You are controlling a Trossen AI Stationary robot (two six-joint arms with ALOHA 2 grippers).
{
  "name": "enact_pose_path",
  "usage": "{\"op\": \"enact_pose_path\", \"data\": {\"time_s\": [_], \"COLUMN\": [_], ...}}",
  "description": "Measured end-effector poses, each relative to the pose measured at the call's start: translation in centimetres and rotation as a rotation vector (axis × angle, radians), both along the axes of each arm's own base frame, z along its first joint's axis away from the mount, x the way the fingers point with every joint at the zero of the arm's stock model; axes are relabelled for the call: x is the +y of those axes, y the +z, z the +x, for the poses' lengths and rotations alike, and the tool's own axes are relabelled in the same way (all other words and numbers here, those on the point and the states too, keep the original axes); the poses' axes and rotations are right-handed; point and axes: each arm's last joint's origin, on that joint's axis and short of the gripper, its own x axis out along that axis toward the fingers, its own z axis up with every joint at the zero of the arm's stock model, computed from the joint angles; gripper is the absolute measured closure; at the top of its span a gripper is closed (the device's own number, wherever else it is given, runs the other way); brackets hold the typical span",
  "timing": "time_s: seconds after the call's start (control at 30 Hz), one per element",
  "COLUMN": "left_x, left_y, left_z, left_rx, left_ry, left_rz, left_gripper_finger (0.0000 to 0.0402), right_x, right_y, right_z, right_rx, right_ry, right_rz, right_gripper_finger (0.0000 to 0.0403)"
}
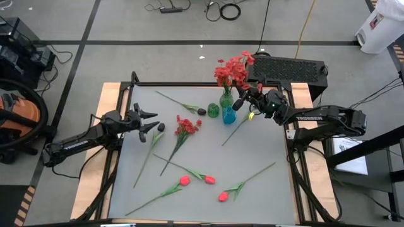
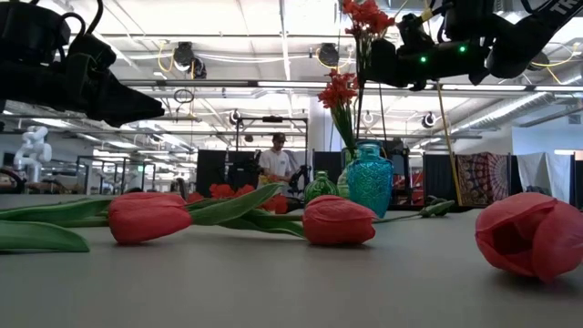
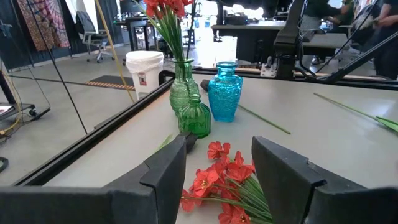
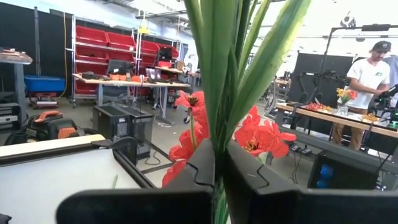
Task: Sort flowers into vase by color
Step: Put the right red flowers into the top green vase
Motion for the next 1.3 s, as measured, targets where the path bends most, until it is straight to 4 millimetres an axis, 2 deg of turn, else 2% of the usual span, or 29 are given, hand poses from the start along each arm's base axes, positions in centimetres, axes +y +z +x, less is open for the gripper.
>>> {"op": "enact_pose_path", "data": {"time_s": [0.2,0.47,0.97,1.1,1.3], "left_x": [0.0,0.0,0.0,0.0,0.0], "left_y": [0.0,0.0,0.0,0.0,0.0], "left_z": [0.0,0.0,0.0,0.0,0.0], "left_rx": [0.0,0.0,0.0,0.0,0.0], "left_ry": [0.0,0.0,0.0,0.0,0.0], "left_rz": [0.0,0.0,0.0,0.0,0.0], "left_gripper_finger": [0.021,0.021,0.021,0.021,0.021], "right_x": [0.0,-0.7,-0.8,-0.9,-0.9], "right_y": [-0.1,-1.5,-2.0,-2.0,-2.0], "right_z": [0.1,0.9,1.2,1.2,1.2], "right_rx": [0.011,0.042,0.054,0.072,0.073], "right_ry": [-0.001,-0.012,-0.014,-0.018,-0.018], "right_rz": [-0.003,0.01,0.007,-0.01,-0.01], "right_gripper_finger": [0.0399,0.0399,0.0397,0.0374,0.0306]}}
